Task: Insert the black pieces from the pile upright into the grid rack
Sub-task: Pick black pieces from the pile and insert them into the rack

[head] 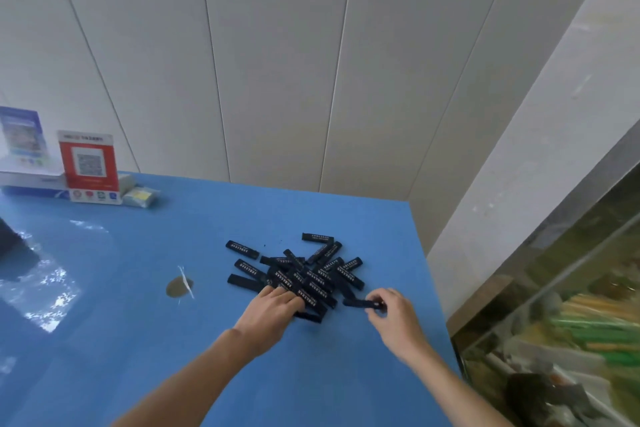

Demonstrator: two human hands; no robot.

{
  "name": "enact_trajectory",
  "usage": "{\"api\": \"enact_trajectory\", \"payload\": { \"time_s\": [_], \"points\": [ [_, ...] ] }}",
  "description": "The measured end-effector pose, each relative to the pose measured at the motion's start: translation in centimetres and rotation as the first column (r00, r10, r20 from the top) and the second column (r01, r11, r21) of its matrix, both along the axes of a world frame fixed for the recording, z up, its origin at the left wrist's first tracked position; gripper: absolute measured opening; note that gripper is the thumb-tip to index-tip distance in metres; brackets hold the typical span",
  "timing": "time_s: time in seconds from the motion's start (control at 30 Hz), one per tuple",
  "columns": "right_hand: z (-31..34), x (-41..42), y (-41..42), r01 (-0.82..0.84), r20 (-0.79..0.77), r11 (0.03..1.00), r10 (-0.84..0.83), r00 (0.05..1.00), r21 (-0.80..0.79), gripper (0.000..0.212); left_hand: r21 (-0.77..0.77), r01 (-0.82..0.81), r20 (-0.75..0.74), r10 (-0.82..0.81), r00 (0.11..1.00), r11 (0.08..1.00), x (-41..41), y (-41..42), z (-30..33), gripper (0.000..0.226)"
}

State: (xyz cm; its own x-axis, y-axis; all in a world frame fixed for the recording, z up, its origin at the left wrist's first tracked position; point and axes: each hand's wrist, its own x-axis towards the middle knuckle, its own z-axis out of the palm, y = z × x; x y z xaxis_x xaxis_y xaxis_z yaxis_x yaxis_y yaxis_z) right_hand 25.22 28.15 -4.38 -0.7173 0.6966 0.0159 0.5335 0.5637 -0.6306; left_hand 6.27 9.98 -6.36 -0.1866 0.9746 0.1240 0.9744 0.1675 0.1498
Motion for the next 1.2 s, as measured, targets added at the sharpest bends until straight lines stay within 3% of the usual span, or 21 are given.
{"api": "enact_trajectory", "payload": {
  "time_s": [0.07,0.2,0.3,0.6,0.9,1.2],
  "points": [
    [0.4,1.1,-0.2,-0.002,-0.042,0.999,0.000,0.999,-0.037,0.019,-0.030,-0.080,0.096,0.082,0.992,0.996,1.7,-0.4,1.0,0.027],
    [1.7,2.9,-1.4,-0.057,-0.129,0.994,0.044,0.991,-0.099,0.017,-0.070,-0.223,0.358,0.233,0.904,0.972,5.2,-1.9,1.9,0.045],
    [2.4,3.7,-2.7,-0.122,-0.187,0.980,0.093,0.978,-0.155,0.016,-0.091,-0.239,0.448,0.254,0.857,0.967,7.5,-3.7,2.2,0.057],
    [4.5,3.5,-9.2,-0.268,-0.264,0.918,0.192,0.945,-0.291,0.028,-0.098,-0.411,0.532,0.396,0.748,0.906,9.4,-10.6,3.1,0.061],
    [7.1,-1.5,-17.1,-0.381,-0.244,0.898,0.328,0.913,-0.220,0.022,-0.093,-0.454,0.644,0.402,0.651,0.886,6.9,-18.1,5.6,0.051],
    [7.9,-9.9,-29.7,-0.452,-0.220,0.888,0.425,0.878,-0.088,0.020,-0.056,-0.520,0.613,0.440,0.656,0.852,-0.2,-31.7,7.1,0.058]
  ]
}}
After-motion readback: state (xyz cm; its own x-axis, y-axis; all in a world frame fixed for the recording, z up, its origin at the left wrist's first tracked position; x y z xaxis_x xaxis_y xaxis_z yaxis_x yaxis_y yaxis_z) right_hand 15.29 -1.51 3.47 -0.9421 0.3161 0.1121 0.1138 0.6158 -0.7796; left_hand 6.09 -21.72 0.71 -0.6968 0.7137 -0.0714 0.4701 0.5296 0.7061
